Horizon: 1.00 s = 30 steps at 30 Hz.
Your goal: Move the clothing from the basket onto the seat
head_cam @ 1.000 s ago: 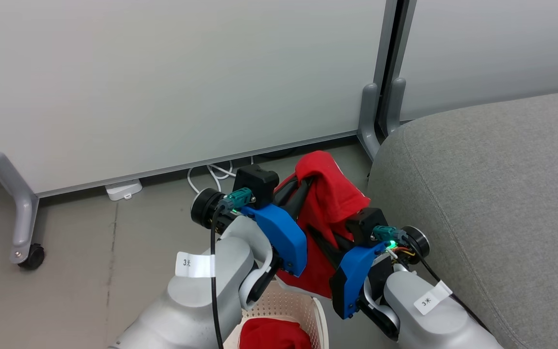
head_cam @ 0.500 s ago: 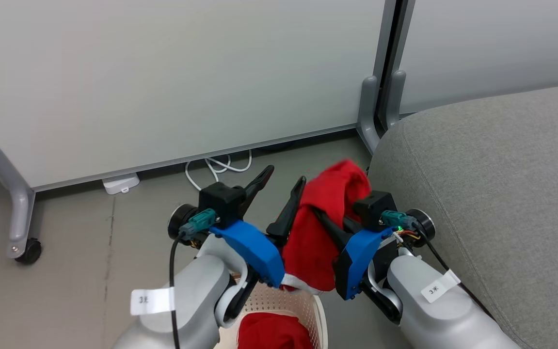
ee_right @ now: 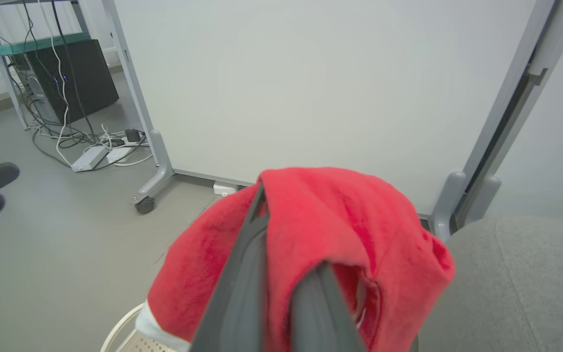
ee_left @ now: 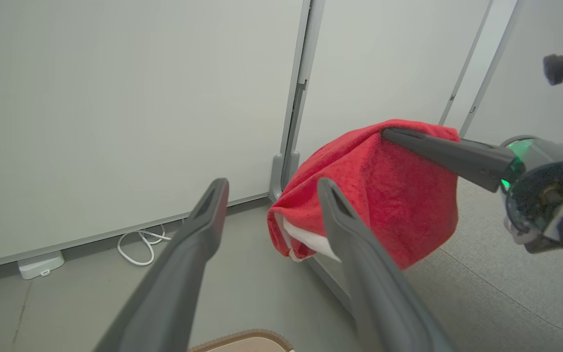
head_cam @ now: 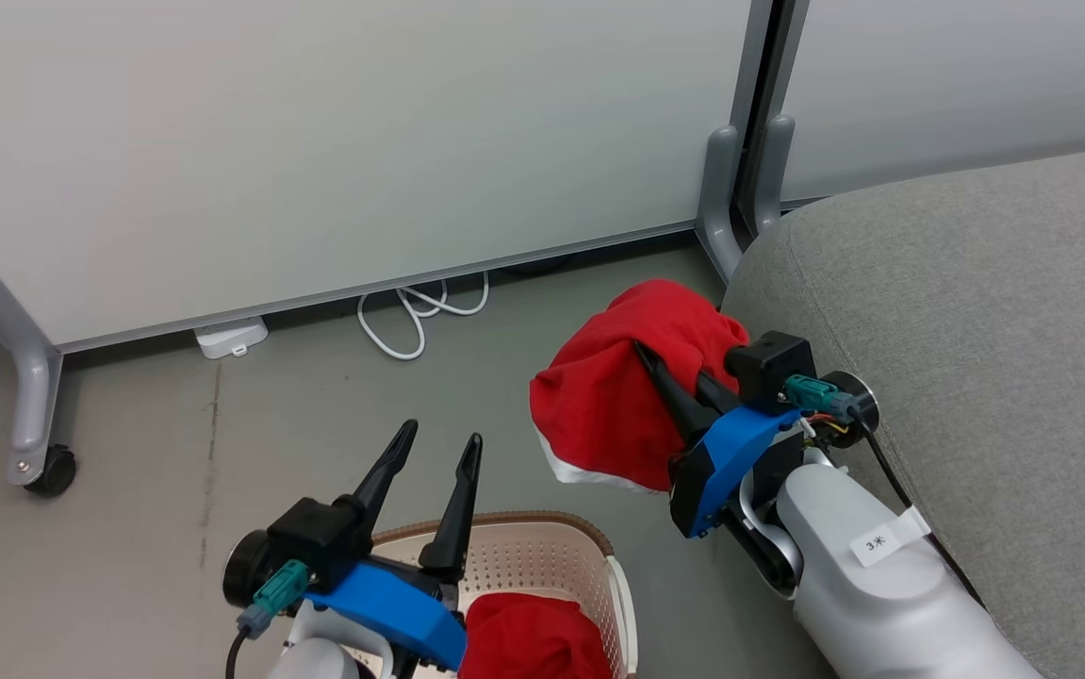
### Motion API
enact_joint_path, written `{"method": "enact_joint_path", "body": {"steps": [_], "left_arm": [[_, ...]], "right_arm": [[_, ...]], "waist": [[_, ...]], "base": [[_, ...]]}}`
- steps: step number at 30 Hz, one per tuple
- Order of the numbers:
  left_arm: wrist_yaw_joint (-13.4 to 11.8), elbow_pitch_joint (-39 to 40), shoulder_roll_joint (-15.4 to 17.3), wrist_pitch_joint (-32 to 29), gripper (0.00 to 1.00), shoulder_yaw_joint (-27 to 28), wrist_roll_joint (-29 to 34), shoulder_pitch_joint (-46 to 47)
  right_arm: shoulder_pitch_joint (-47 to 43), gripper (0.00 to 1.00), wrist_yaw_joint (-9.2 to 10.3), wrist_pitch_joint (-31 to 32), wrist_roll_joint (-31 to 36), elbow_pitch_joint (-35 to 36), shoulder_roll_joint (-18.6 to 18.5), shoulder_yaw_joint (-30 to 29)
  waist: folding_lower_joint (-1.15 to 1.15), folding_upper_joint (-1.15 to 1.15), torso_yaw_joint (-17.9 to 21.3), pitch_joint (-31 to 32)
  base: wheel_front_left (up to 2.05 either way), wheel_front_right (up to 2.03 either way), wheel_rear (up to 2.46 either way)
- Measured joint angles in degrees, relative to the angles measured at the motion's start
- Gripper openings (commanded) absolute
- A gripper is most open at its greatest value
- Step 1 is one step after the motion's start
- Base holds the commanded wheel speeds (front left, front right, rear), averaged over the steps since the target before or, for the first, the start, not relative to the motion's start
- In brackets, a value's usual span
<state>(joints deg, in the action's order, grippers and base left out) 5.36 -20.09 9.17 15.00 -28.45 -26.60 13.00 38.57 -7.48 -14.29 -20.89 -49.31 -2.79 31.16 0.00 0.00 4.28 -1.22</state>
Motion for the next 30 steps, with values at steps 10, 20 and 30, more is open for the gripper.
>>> {"method": "enact_joint_path", "body": {"steps": [10,20,30], "left_arm": [[1.62,2.52,-1.66,0.00,1.00,9.21,5.95,-6.81],[1.86,2.56,-2.55,0.00,1.00,9.81,7.08,-8.23],[2.03,3.88,-1.77,0.00,1.00,10.18,6.95,-9.06]], "right_arm": [[-1.43,0.00,0.00,0.18,1.83,2.69,0.00,-3.26],[-3.58,0.00,0.00,1.65,2.36,5.15,0.00,-4.05],[-4.77,0.00,-0.01,2.89,3.45,7.37,0.00,-4.94]], "waist": [[0.00,0.00,-0.10,-0.43],[0.00,0.00,0.77,0.00],[0.00,0.00,7.58,-0.56]], "base": [[0.00,0.00,0.00],[0.00,0.00,0.00],[0.00,0.00,0.00]]}}
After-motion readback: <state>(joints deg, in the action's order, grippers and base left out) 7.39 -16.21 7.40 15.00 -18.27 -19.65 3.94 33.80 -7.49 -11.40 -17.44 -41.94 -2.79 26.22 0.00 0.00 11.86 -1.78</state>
